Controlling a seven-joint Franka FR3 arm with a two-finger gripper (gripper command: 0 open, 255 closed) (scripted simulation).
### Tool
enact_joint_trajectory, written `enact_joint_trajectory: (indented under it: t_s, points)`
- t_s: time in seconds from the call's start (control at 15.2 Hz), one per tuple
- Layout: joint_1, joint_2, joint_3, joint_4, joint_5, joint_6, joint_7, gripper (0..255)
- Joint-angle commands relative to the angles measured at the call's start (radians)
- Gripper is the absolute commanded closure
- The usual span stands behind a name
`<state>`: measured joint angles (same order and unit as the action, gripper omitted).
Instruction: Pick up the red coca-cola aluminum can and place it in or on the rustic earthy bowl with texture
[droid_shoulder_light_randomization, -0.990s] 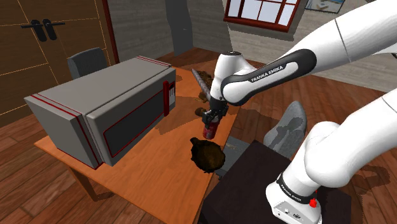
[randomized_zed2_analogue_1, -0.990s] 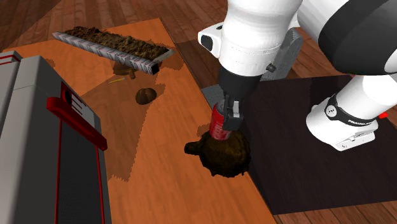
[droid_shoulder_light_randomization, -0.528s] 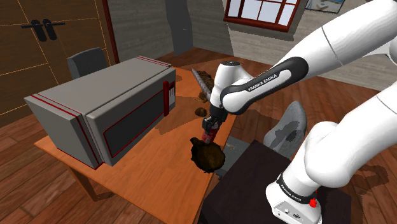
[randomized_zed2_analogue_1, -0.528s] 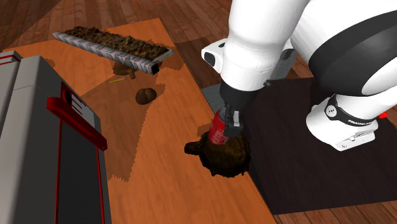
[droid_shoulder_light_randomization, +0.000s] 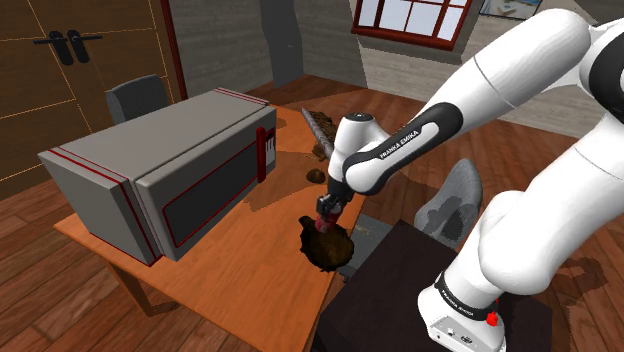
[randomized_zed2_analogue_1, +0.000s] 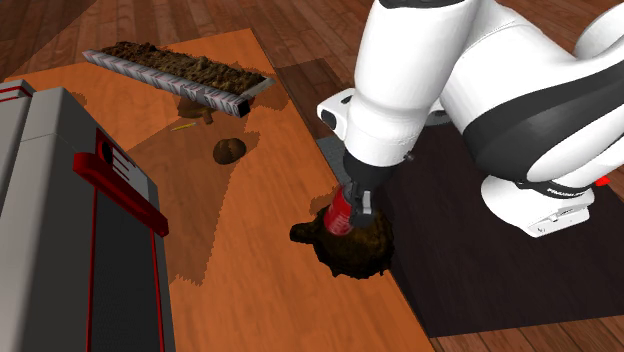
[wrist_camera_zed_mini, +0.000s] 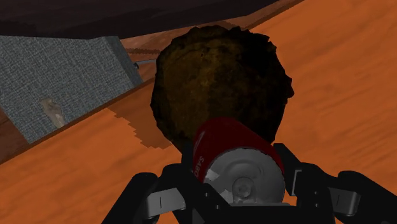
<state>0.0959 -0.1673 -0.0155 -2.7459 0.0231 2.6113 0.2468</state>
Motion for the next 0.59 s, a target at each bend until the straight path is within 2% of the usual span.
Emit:
enact_joint_trajectory:
  t_s: [0.0, 0.53]
  points:
    - [0.001, 0.033, -0.001, -0.003, 0.002, 0.037, -0.003, 255]
    - [0.001, 0.05, -0.001, -0.005, 0.004, 0.056, -0.004, 255]
